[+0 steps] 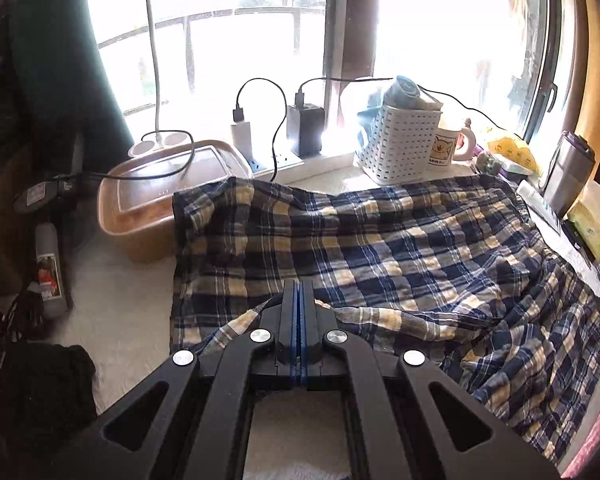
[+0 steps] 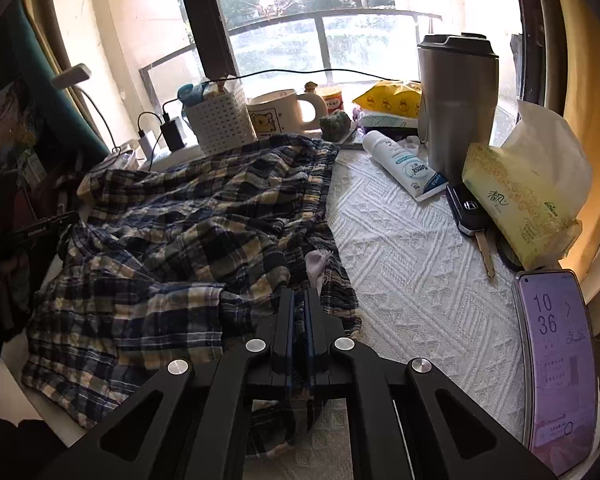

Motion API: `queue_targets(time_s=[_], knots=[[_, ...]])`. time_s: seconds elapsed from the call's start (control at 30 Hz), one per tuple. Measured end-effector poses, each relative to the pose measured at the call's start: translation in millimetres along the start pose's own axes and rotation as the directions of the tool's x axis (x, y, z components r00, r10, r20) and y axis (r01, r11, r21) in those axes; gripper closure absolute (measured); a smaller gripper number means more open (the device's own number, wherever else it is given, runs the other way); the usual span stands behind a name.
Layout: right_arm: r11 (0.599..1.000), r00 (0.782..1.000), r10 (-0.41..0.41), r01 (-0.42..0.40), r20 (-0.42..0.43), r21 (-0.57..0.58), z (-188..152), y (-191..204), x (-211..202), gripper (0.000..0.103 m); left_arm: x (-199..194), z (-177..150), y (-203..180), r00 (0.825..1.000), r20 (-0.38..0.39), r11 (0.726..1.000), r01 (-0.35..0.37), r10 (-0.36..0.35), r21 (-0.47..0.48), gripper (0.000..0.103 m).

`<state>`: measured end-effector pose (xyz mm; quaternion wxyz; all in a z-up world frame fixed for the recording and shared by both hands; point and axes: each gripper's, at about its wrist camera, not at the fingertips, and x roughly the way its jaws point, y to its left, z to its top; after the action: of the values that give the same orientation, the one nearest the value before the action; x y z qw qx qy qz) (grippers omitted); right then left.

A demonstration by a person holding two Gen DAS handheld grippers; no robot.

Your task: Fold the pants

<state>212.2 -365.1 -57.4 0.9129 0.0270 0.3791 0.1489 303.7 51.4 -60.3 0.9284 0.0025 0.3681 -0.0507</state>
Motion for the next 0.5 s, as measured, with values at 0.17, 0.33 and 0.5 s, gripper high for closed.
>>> queue_targets(time_s=[0.17, 0.33, 0.5], knots=[[0.998, 0.998, -0.059, 0.059, -0.012, -0.010, -5, -5, -8, 0.098, 10, 9, 7, 1.000, -0.014, 0.999, 0.028, -0.028, -0.030, 0.103], [0.998, 0.997, -0.064, 0.062, -0.034, -0.032, -16, -3, -10, 0.098, -17, -9, 8, 1.000, -0.020, 0.999, 0.014, -0.015, -0.032, 0.053], [0.995, 0.996, -0.081, 0.078, -0.033, -0.065, -17, 1, -6, 0.098, -46, -48, 3, 0.997, -0.056, 0.998, 0.044, -0.046, -0.034, 0.024]])
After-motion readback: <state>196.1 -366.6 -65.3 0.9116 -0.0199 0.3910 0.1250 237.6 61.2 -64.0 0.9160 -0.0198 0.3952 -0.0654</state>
